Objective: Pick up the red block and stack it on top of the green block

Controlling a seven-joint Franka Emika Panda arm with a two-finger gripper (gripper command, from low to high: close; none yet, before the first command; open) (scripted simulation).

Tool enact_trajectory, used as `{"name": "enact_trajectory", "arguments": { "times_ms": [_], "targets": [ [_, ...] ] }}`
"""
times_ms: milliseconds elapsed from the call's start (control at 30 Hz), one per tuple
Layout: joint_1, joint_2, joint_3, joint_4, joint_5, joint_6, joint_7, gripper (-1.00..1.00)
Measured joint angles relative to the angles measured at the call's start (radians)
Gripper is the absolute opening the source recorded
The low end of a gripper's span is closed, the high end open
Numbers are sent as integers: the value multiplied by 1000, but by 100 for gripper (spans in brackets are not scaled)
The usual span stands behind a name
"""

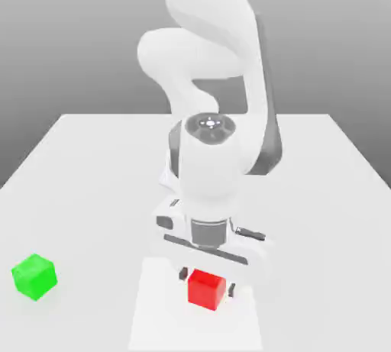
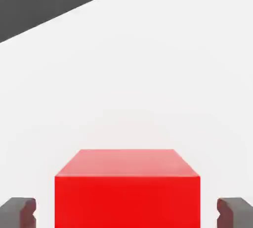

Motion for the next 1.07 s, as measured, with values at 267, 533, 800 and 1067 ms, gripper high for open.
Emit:
{"name": "enact_trajectory", "arguments": {
  "times_ms": [267,533,800,1067],
  "targets": [
    [-11,-124,16,-18,22,-105,-16,-100],
    [-242,-207,-73,50,58,-259,-239,-100],
    [-512,-161,-184,167,84,-330,-533,-100],
    [-536,-13,-158,181,135,-197,-585,100]
  ]
}}
